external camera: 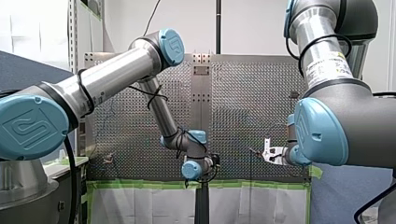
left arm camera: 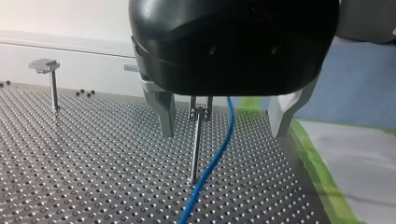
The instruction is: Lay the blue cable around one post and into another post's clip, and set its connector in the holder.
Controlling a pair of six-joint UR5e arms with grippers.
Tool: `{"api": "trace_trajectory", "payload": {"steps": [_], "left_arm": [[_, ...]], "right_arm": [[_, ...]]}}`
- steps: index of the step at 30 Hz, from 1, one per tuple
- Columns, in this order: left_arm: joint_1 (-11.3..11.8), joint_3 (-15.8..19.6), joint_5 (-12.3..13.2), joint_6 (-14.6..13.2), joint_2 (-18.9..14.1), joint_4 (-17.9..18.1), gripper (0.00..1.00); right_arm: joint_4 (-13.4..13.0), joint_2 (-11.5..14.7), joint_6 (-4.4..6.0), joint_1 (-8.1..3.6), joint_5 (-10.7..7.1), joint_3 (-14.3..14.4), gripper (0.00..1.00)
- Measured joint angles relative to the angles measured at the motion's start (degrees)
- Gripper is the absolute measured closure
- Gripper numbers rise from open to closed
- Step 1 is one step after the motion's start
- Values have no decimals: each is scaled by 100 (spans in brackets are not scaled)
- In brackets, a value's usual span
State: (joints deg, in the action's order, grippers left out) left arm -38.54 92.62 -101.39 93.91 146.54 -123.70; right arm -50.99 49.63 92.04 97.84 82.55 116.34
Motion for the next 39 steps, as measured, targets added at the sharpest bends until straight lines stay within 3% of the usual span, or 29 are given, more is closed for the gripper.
{"api": "trace_trajectory", "payload": {"steps": [18, 28, 39], "left_arm": [[67, -59, -96, -546, 0, 148, 0], [78, -86, -259, -965, 1, 144, 0], [16, -84, -67, -999, -3, 45, 0]], "right_arm": [[60, 8, 10, 10, -20, -1, 100], [89, 8, 113, 11, -44, 0, 100], [108, 8, 150, 6, -36, 0, 100]]}}
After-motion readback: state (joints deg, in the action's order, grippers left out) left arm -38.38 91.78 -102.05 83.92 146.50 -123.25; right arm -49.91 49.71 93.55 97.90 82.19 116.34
